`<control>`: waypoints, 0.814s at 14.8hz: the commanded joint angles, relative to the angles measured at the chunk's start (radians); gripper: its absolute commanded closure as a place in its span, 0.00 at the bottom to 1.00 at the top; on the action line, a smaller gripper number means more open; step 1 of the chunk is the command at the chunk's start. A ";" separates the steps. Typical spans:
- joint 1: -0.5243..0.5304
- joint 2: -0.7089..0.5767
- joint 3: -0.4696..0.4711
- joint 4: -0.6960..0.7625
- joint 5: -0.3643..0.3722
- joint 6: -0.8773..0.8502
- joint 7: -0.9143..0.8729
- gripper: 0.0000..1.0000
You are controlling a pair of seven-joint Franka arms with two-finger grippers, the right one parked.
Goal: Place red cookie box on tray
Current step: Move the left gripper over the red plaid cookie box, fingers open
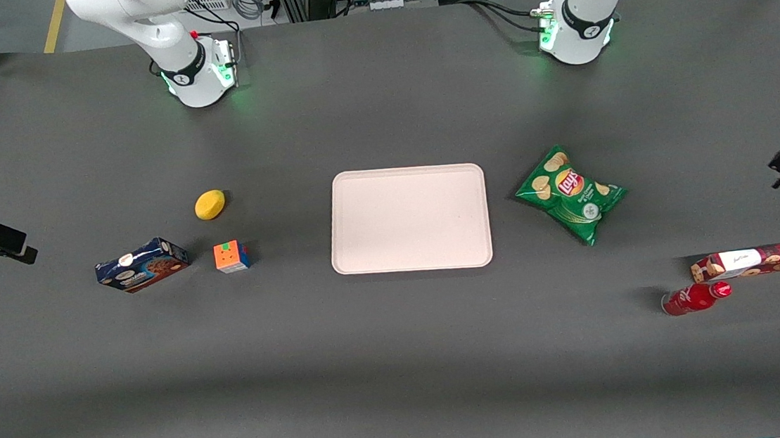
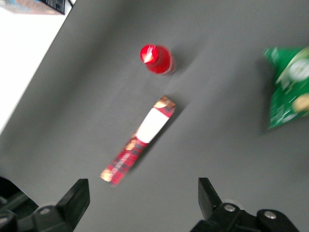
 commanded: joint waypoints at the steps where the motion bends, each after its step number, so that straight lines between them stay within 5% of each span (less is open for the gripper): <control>1: 0.029 0.040 0.031 -0.117 -0.049 0.213 0.324 0.00; 7: 0.086 0.217 0.065 -0.040 -0.168 0.298 0.813 0.00; 12: 0.135 0.384 0.065 0.073 -0.280 0.295 0.984 0.00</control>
